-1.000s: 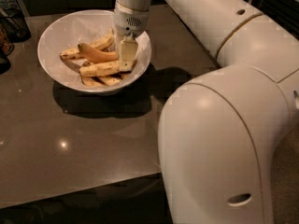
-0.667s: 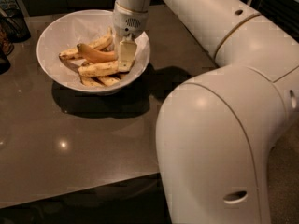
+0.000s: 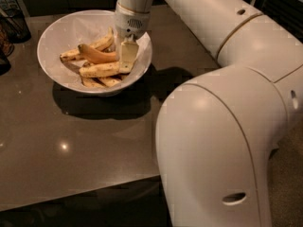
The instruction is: Pick banana from white bowl
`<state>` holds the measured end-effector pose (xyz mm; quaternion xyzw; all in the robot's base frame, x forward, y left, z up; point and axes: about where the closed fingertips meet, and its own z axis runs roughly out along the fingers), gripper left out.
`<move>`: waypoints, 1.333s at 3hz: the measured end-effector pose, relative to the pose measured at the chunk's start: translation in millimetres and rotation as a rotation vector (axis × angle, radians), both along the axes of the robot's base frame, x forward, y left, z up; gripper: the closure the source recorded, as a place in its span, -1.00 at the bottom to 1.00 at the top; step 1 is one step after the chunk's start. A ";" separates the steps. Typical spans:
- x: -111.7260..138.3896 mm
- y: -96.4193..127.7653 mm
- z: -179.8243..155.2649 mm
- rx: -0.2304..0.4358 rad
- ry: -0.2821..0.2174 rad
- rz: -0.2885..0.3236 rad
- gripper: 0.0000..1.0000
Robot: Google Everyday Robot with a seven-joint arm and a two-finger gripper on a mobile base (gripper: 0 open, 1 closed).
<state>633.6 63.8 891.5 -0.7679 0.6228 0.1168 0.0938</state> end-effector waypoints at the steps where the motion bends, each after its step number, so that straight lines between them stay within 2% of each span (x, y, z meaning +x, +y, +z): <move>1: 0.0 0.0 0.0 0.000 0.000 0.000 1.00; 2: 0.0 0.0 0.0 0.000 0.000 0.000 1.00; 4: -10.2 9.7 36.9 0.050 -0.121 0.032 1.00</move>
Offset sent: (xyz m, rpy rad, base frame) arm 0.0000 0.0000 0.0000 0.0000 0.0000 0.0000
